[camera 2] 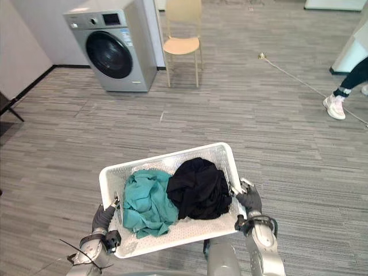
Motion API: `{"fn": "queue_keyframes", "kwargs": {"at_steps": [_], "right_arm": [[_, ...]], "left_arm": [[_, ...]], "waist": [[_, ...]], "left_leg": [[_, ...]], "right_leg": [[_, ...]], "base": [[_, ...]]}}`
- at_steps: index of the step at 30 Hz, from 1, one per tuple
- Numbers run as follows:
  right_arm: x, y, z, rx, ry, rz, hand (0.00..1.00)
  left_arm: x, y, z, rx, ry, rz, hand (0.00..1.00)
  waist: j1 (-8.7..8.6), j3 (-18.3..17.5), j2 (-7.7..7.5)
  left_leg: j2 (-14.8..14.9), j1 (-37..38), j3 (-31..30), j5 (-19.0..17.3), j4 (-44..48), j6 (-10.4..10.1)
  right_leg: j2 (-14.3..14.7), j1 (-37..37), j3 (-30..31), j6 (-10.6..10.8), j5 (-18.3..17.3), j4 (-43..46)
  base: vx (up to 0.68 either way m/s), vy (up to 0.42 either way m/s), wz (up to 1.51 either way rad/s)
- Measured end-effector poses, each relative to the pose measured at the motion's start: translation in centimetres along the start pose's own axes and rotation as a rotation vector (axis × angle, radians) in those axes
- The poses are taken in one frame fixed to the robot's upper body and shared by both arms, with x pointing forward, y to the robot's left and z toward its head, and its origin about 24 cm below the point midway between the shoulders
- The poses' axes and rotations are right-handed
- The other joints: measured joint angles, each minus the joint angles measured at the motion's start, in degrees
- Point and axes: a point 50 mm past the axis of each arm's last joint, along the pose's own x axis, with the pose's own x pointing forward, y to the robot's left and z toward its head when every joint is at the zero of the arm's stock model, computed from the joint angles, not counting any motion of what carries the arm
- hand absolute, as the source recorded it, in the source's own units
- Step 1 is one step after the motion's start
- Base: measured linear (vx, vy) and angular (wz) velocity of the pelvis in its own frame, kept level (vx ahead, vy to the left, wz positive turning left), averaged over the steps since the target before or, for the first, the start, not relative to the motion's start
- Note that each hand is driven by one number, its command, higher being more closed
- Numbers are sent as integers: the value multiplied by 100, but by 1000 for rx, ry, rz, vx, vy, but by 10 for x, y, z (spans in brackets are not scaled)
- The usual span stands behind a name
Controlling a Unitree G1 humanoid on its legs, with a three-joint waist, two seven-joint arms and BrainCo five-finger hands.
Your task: Pick up the laundry basket with both hands and put the clothes into the washing machine.
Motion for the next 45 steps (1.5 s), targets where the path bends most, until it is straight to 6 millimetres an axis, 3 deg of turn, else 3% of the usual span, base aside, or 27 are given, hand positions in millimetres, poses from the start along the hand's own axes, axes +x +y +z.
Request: {"fn": "queue_keyframes", "kwargs": {"at_steps": [1, 4, 7, 8, 10, 11, 13, 14, 15, 16, 17, 19, 22, 23, 24, 26, 27, 30, 31, 32, 33, 35, 36, 37, 42, 44, 45], "right_arm": [[1, 1, 0, -1, 0, -10, 100], [2, 3, 2, -8, -6, -3, 100], [6, 5, 7, -34, -24, 22, 100], [8, 7, 9, -34, -29, 30, 100], [7, 7, 8, -37, -22, 35, 100], [7, 6, 9, -37, -27, 31, 100], [5, 6, 5, -36, -17, 24, 100], [3, 7, 1, -46, -9, 21, 100], [1, 7, -1, -46, -5, 12, 100], [-2, 2, -11, -52, 34, -26, 100], [-3, 1, -15, -48, 47, -42, 100], [-8, 1, -19, -50, 60, -54, 100], [-10, 0, -14, -41, 20, -62, 100], [-10, 0, -12, -39, 9, -64, 100], [-9, -1, -10, -31, 1, -76, 100], [-13, -1, -10, -16, 0, -86, 100], [-17, -5, -13, -16, 15, -101, 100], [-16, -12, -9, -45, 11, -111, 100], [-16, -12, -6, -48, 5, -106, 100], [-15, -13, -4, -46, 1, -108, 100], [-15, -15, -4, -50, 8, -122, 100], [-16, -12, -6, -48, 13, -117, 100], [-15, -10, -4, -49, 5, -108, 100], [-13, -9, -2, -50, -8, -103, 100], [-9, -11, 3, -66, -19, -94, 100], [-12, -14, -3, -66, 2, -105, 100], [-13, -15, -5, -71, 14, -106, 100]], "left_arm": [[0, 0, 0, 1, -2, -1, 100], [-1, 1, -1, -2, 2, 5, 100], [-4, 2, -1, -24, -3, 19, 100], [-4, 2, 0, -30, -8, 24, 100], [-8, 4, -1, -35, -8, 31, 100], [-12, 3, 0, -38, -16, 26, 100], [-13, 2, -2, -38, -8, 26, 100], [-14, 6, -3, -17, -2, 31, 100], [-14, 8, -2, -7, 0, 29, 100], [-14, 8, -4, 10, 22, 23, 100], [-15, 8, -6, 24, 31, 21, 100], [-14, 9, -5, 51, 28, 21, 100], [-8, 5, 3, 54, -7, 1, 100], [-6, 4, 5, 55, -17, -5, 100], [-2, 0, 9, 66, -28, -25, 100], [1, 1, 13, 95, -44, -39, 100], [1, -4, 11, 88, -37, -47, 100], [-1, -13, 3, 69, -13, -50, 100], [-1, -12, 3, 58, -12, -43, 100], [-1, -14, 3, 50, -10, -43, 100], [-1, -14, 1, 50, -3, -46, 100], [-2, -12, 0, 54, 0, -44, 100], [-2, -11, 1, 50, -1, -39, 100], [-1, -10, 2, 39, -9, -36, 100], [-2, -14, 2, 11, -14, -40, 100], [-2, -14, 1, 13, -7, -41, 100], [-3, -14, -4, 12, 11, -37, 100]], "waist": [[108, 62, -8], [214, 225, -277], [446, 233, -274], [484, 239, -237], [460, 214, -344], [474, 140, -373], [511, 110, -446], [457, 75, -660], [428, 77, -786], [346, 62, -969], [313, 40, -1008], [175, 50, -822], [-11, 31, -514], [-22, 74, -507], [-37, 126, -482], [-177, 40, -705], [-246, -53, -594], [-141, -51, -196], [-126, 2, -108], [-83, 34, -62], [25, 141, -48], [145, 264, -258], [199, 275, -366], [212, 286, -393], [284, 285, -393], [296, 214, -389], [348, 177, -427]], "left_leg": [[366, -548, 198, -395, 1251, 440], [261, -1301, 474, -1062, 2094, 858], [-316, -2238, 694, -1757, 695, 438], [-548, -2441, 748, -1867, -698, 251], [-892, -2407, 1120, -1648, -3128, -85], [-1125, -2425, 1275, -1440, -4063, -174], [-1444, -2266, 1108, -1045, -3798, 328], [-1664, -2096, 1135, -1235, -3591, 686], [-1811, -1995, 1147, -1461, -3464, 756], [-2108, -1523, 979, -1880, -3429, 783], [-2196, -1303, 893, -1992, -3517, 814], [-2148, -427, 334, -2301, -3954, 697], [-1748, 463, -177, -2392, -4721, 606], [-1693, 633, -175, -2391, -4820, 604], [-1584, 979, -191, -2391, -5008, 603], [-1622, 1498, -387, -2699, -5206, 638], [-1316, 1588, -595, -2911, -4740, 411], [-776, 622, -698, -2163, -2108, 56], [-545, 14, -726, -693, -795, -330], [-400, -299, -749, -392, -18, -470], [-71, -967, -516, -588, 1750, -211], [89, -1529, -51, -1052, 2560, 482], [94, -1928, 185, -1271, 2461, 761], [47, -2224, 296, -1419, 2103, 754], [-827, -2402, 597, -1464, -3392, -24], [-1070, -2324, 613, -1361, -4190, -125], [-1257, -2235, 609, -1161, -3830, -125]], "right_leg": [[267, 539, 130, -135, -160, -256], [306, 1682, 515, -256, -333, -918], [269, 2549, 1067, -186, -445, -1705], [210, 2796, 1184, -209, -600, -1866], [28, 3156, 1167, -194, -929, -2107], [-102, 3412, 1127, 47, -1169, -2149], [-384, 3043, 886, 504, -1548, -364], [-827, 2414, 698, 767, -1263, 1409], [-1078, 2122, 558, 853, -827, 2162], [-1688, 1781, 64, 422, 717, 3338], [-1896, 1695, -112, 131, 860, 3680], [-1815, 1187, -412, 106, 132, 4232], [-1383, 120, -525, 484, -752, 3028], [-1379, -76, -540, 549, -712, 2538], [-1219, -238, -349, 992, -402, 704], [-1265, -347, 41, 1362, 427, -1130], [-987, -420, 205, 919, 706, -396], [-594, -211, -15, 417, 82, 228], [-414, 52, -49, 254, -253, 337], [-339, 229, -85, 177, -367, 326], [-119, 859, -95, 61, -525, 115], [-88, 1676, 44, 11, -588, -409], [-110, 2064, 141, 23, -601, -797], [-123, 2297, 196, 113, -663, -1065], [-486, 2927, 242, 393, -1209, -1397], [-690, 3155, 231, 679, -1595, -1107], [-983, 2910, 344, 851, -1800, 23]], "base": [[792, -190, -72], [771, -116, -56], [693, 27, -82], [646, 136, -42], [635, 159, -14], [842, 211, -5], [934, 233, 3], [666, 155, 29], [984, 170, 60], [833, 103, 59], [831, 78, 64], [790, -19, 68], [770, -123, 85], [734, -208, 63], [606, -209, 44], [856, -367, 93], [938, -442, 86], [760, -354, -8], [579, -219, -6], [822, -279, -28], [664, -206, -33], [692, -191, -37], [585, -138, -27], [539, -76, -18], [540, 80, -2], [597, 204, -3], [643, 284, -16]]}}
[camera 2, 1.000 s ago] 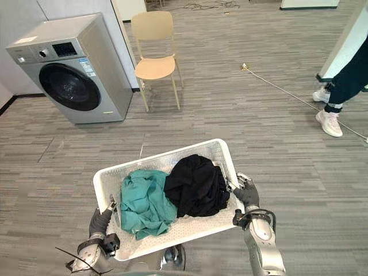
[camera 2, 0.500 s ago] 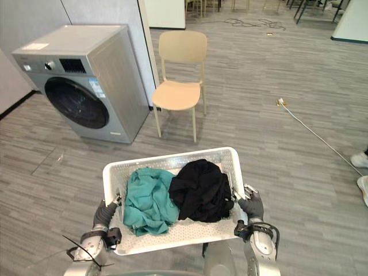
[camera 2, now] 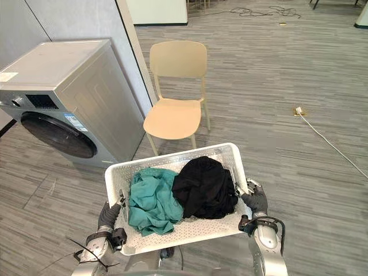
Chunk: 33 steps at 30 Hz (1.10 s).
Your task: Pick up the laundry basket with both hands and put the clothes into the washing machine.
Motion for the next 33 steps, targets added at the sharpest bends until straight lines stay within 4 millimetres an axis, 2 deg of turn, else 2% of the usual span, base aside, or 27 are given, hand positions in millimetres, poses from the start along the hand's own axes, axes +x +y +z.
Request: {"fn": "queue_keyframes", "kwargs": {"at_steps": [1, 2, 3, 4, 5, 6, 7, 9, 10, 11, 12, 13, 14, 15, 17, 18, 19, 20, 22, 24, 26, 28, 29, 30, 31, 32, 33], "right_arm": [[-2, 2, -5, 4, 19, 3, 100], [-2, 3, -7, 10, 27, 4, 100], [-5, 3, -18, 23, 68, -6, 100], [-6, 0, -26, 21, 106, -16, 100], [-6, 0, -29, 23, 121, -20, 100], [-7, 5, -29, 35, 113, -11, 100], [-6, 6, -29, 39, 110, -12, 100], [-6, 8, -27, 43, 100, -4, 100], [-4, 9, -25, 44, 93, -1, 100], [-3, 10, -24, 46, 85, 6, 100], [-2, 10, -23, 45, 80, 7, 100], [-5, 10, -23, 46, 79, 4, 100], [-7, 11, -23, 44, 80, 7, 100], [-3, 7, -21, 26, 76, -1, 100], [1, 6, -17, 10, 62, 8, 100], [2, 6, -16, 7, 62, 8, 100], [1, 4, -16, -2, 63, 4, 100], [0, 5, -16, -2, 61, 6, 100], [-1, 4, -13, -9, 47, -8, 100], [-4, 2, -14, -17, 46, -20, 100], [-5, 1, -14, -17, 47, -27, 100], [-5, 1, -15, -12, 51, -28, 100], [-6, 0, -19, -13, 67, -31, 100], [-7, -1, -21, -13, 75, -35, 100], [-9, -2, -23, -15, 86, -36, 100], [-11, -3, -25, -17, 92, -37, 100], [-12, -4, -30, -16, 114, -43, 100]], "left_arm": [[-2, 5, -4, 14, 18, 7, 100], [-2, 7, -4, 20, 19, 8, 100], [-2, 10, -6, 40, 37, 4, 100], [-4, 11, -10, 55, 62, 5, 100], [-6, 13, -12, 67, 71, 9, 100], [-5, 15, -10, 73, 64, 15, 100], [-4, 16, -9, 76, 58, 17, 100], [-1, 17, -4, 88, 39, 13, 100], [0, 17, -3, 87, 34, 14, 100], [1, 17, -1, 87, 26, 13, 100], [1, 16, 0, 87, 23, 13, 100], [2, 17, 2, 91, 12, 15, 100], [2, 18, 2, 93, 11, 15, 100], [4, 10, -2, 65, 23, 17, 100], [4, 8, -2, 55, 20, 25, 100], [4, 8, -2, 50, 20, 28, 100], [3, 7, -3, 46, 24, 29, 100], [2, 8, -4, 46, 27, 28, 100], [2, 8, -4, 45, 24, 26, 100], [2, 6, -5, 37, 24, 23, 100], [2, 4, -5, 30, 25, 21, 100], [2, 4, -5, 30, 26, 22, 100], [1, 4, -6, 38, 29, 23, 100], [1, 3, -7, 42, 30, 22, 100], [1, 3, -10, 44, 43, 26, 100], [1, 4, -12, 47, 53, 26, 100], [4, 4, -15, 57, 65, 27, 100]], "waist": [[-30, -70, -311], [-37, -71, -398], [-68, -98, -675], [-135, -158, -639], [-197, -187, -574], [-199, -169, -467], [-210, -165, -414], [-212, -133, -220], [-217, -141, -170], [-219, -95, -111], [-223, -104, -128], [-268, -203, -280], [-362, -233, -302], [-365, -246, 5], [-347, -240, 157], [-351, -207, 224], [-347, -115, 303], [-300, -55, 299], [-212, -34, 309], [-194, 30, 210], [-195, 40, 197], [-187, 57, 174], [-195, 63, 163], [-198, 58, 175], [-191, 36, 247], [-225, -36, 374], [-291, -35, 346]], "left_leg": [[-359, 192, 125, -199, 437, 294], [-441, 257, 169, -306, 489, 342], [-749, 555, 241, -637, 579, 467], [-840, 901, 156, -761, 444, 481], [-830, 1200, 80, -871, 258, 528], [-754, 1518, -71, -963, 16, 528], [-710, 1673, -153, -978, -123, 527], [-502, 2355, -356, -976, -744, 522], [-427, 2559, -355, -976, -898, 521], [-418, 2828, -353, -991, -1028, 494], [-409, 2965, -349, -1058, -1076, 380], [-472, 3214, -378, -1342, -1112, 78], [-486, 3309, -516, -1479, -1082, 8], [-212, 3400, -687, -1575, -909, -77], [-7, 3118, -717, -1472, 84, -183], [119, 2863, -685, -1259, 843, -190], [428, 2458, -522, -506, 2074, -21], [735, 2196, -314, 2, 3011, 172], [1218, 1520, 166, -142, 4469, 403], [1367, 1226, 537, -282, 4572, 591], [1361, 1026, 759, -430, 4037, 535], [1159, 877, 789, -589, 2801, 299], [870, 939, 637, -623, 1692, 194], [707, 1066, 522, -561, 990, 119], [539, 1267, 347, 23, -195, -48], [537, 1295, 294, 383, -570, -142], [458, 1438, 245, 199, -855, -172]], "right_leg": [[-635, -713, 180, -31, 378, 2063], [-763, -856, 206, -109, 574, 2395], [-1246, -1242, 162, -539, 1791, 3381], [-1417, -1336, 57, -794, 3053, 3622], [-1384, -1510, 55, -784, 2884, 3922], [-1178, -1856, -33, -619, 2161, 4135], [-1048, -2012, -106, -526, 1846, 4087], [-502, -2611, -444, -306, 1110, 3026], [-326, -2745, -611, -277, 1069, 2128], [-202, -2817, -705, -153, 1205, 737], [-119, -2848, -668, -98, 1409, 81], [-8, -2821, -444, -150, 2511, -1291], [-17, -2804, -355, -331, 3134, -1183], [117, -2851, -442, -534, 2775, -671], [214, -2783, -531, -604, 2260, -358], [318, -2605, -582, -672, 2085, -304], [489, -2185, -636, -754, 1932, -463], [614, -1825, -609, -790, 1857, -708], [777, -1143, -464, -806, 1848, -1289], [745, -724, -345, -805, 1850, -1675], [680, -451, -214, -791, 1858, -1933], [553, -359, -60, -779, 1866, -2086], [443, -350, -59, -777, 1867, -2081], [409, -360, -64, -765, 1860, -2061], [396, -359, -49, -551, 1782, -2029], [430, -363, -48, -315, 1634, -2020], [361, -432, -64, -211, 1564, -1985]], "base": [[659, 271, -13], [659, 233, 12], [683, 168, 20], [695, 161, 21], [820, 181, 20], [534, 117, 19], [769, 120, 27], [662, 20, 27], [584, -41, 28], [614, -75, 27], [756, -118, 49], [646, -124, 63], [650, -139, 64], [506, -116, 34], [584, -169, 1], [688, -243, -9], [556, -203, -17], [422, -139, -28], [466, -101, -41], [485, -58, -32], [382, 14, -33], [308, 84, -34], [186, 102, -20], [211, 148, -28], [224, 181, -19], [275, 246, -7], [214, 216, 12]]}}
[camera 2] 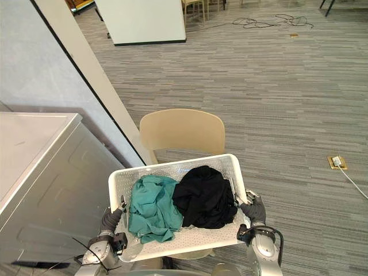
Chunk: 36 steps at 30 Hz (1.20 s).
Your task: Pick up the laundry basket with both hands and put the clothes into the washing machine.
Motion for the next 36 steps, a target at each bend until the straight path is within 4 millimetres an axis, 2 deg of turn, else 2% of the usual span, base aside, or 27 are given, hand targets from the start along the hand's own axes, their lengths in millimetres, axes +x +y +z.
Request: {"fn": "queue_keyframes", "kwargs": {"at_steps": [1, 3, 5, 6, 11, 14, 15, 17, 20, 25, 28, 29, 32, 33, 36], "right_arm": [[0, 2, -2, 8, 9, 0, 100], [-2, 6, -7, 23, 28, 13, 100], [-3, 7, -13, 10, 59, 12, 100], [-3, 6, -18, 4, 83, 10, 100], [6, 10, -14, -1, 72, 13, 100], [16, 12, -4, -5, 43, -7, 100], [21, 14, 1, -4, 24, -11, 100], [29, 15, 11, 12, -10, -50, 100], [34, 20, 18, 30, -43, -67, 100], [38, 22, 26, 76, -83, -72, 100], [40, 23, 26, 100, -79, -73, 100], [41, 24, 24, 109, -69, -72, 100], [41, 23, 17, 143, -36, -76, 100], [42, 24, 16, 143, -31, -76, 0], [45, 25, 7, 199, 25, -85, 0]], "left_arm": [[1, 1, 0, 9, 3, 1, 100], [2, 9, -2, 37, 12, 12, 100], [3, 11, -9, 49, 45, 19, 100], [4, 13, -14, 58, 67, 24, 100], [18, 9, -6, 82, 51, 13, 100], [29, 3, 0, 89, 43, 0, 100], [34, 0, 4, 93, 33, -6, 100], [52, -6, 26, 118, -19, -22, 100], [63, -11, 43, 137, -69, -16, 100], [71, -15, 58, 141, -122, -19, 100], [74, -17, 61, 143, -125, -20, 100], [74, -17, 61, 144, -123, -18, 0], [75, -17, 62, 148, -126, -7, 0], [76, -17, 63, 148, -126, -4, 0], [79, -18, 72, 132, -149, 12, 0]], "waist": [[-14, 17, -56], [-7, 132, -270], [55, 185, -349], [102, 194, -356], [70, 426, -341], [-53, 723, -376], [-86, 809, -397], [-126, 1061, -502], [-124, 1196, -531], [-81, 1308, -525], [-49, 1424, -532], [-49, 1432, -533], [-29, 1472, -543], [-18, 1488, -539], [-5, 1524, -532]], "left_leg": [[-66, 21, 4, 3, -118, -1], [-268, 46, 94, 4, -392, 3], [-358, 40, 204, 6, -457, 7], [-386, -12, 290, 6, -457, 8], [-285, -459, 392, 36, -455, 52], [-262, -636, 394, 52, -467, 70], [-252, -751, 398, 76, -468, 86], [-256, -971, 395, 236, -578, 116], [-281, -1072, 373, 337, -671, 149], [-302, -1171, 341, 505, -874, 169], [-308, -1196, 330, 541, -899, 190], [-314, -1194, 306, 577, -938, 188], [-356, -1194, 221, 666, -1059, 167], [-362, -1195, 213, 667, -1063, 167], [-391, -1225, 212, 836, -1311, 175]], "right_leg": [[-59, -55, 5, 10, -5, 36], [-232, -229, 86, 138, -84, 89], [-300, -347, 180, 156, -89, 126], [-329, -460, 296, 169, -81, 141], [-274, -1006, 408, 208, -52, 260], [-211, -1272, 445, 203, -49, 406], [-201, -1426, 459, 192, -36, 464], [-192, -1719, 455, 186, 30, 535], [-197, -1835, 446, 174, 89, 523], [-200, -1924, 413, 186, 231, 374], [-194, -1921, 391, 181, 288, 314], [-203, -1921, 371, 181, 289, 314], [-203, -1930, 299, 175, 293, 313], [-198, -1930, 297, 175, 293, 312], [-188, -2053, 292, 193, 334, 288]], "base": [[154, 196, 6], [89, 133, -11], [75, 96, -25], [53, 55, -27], [-18, -3, -18], [-71, -24, -7], [-86, -14, -5], [-108, -15, 0], [-53, 0, 6], [-36, 6, 5], [-46, 9, 4], [-29, -2, 15], [-22, -1, 13], [-49, 6, 3], [-28, 2, 2]]}}
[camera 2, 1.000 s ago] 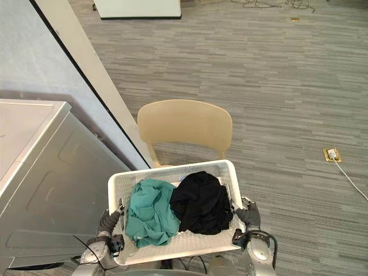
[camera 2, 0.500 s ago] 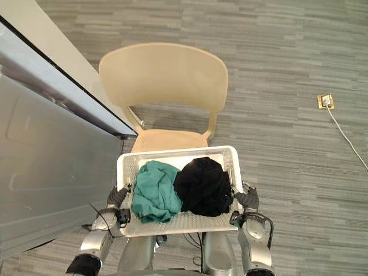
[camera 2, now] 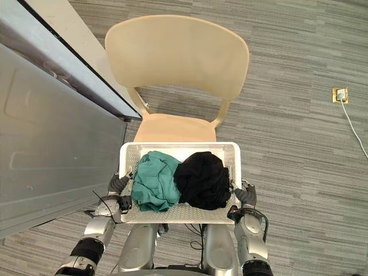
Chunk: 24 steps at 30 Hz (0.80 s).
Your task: Pick up the laundry basket with both hands and put the clothes into the washing machine.
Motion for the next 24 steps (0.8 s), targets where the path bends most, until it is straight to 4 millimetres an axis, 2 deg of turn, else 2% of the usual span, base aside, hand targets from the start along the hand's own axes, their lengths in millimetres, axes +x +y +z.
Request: {"fn": "queue_keyframes", "kwargs": {"at_steps": [6, 10, 14, 24], "right_arm": [[-1, -2, -4, 28, 20, -31, 0], [0, -4, -3, 33, 18, -50, 0], [1, -3, -2, 41, 15, -50, 0], [1, 3, 4, 58, -12, -29, 0]], "left_arm": [[10, -1, 27, -54, -98, 27, 0], [10, 3, 38, -86, -151, 28, 0], [8, -2, 49, -111, -203, 3, 0], [5, -6, 54, -111, -227, -32, 0]], "waist": [[97, 2, -1], [99, 2, -1], [103, 2, -1], [96, 2, -1]], "left_leg": [[-11, 1, 1, 30, -44, 16], [-10, 4, 5, 30, -62, 16], [-21, 49, 29, 35, -118, 22], [-23, 206, 107, 34, -151, 21]], "right_leg": [[1, 17, 4, 11, 43, -78], [7, 17, 5, 11, 43, -93], [5, 31, 27, 11, 44, -104], [3, 156, 93, 11, 44, -137]], "base": [[0, 0, 0], [0, 0, 0], [0, 0, 0], [14, -1, -3]]}}
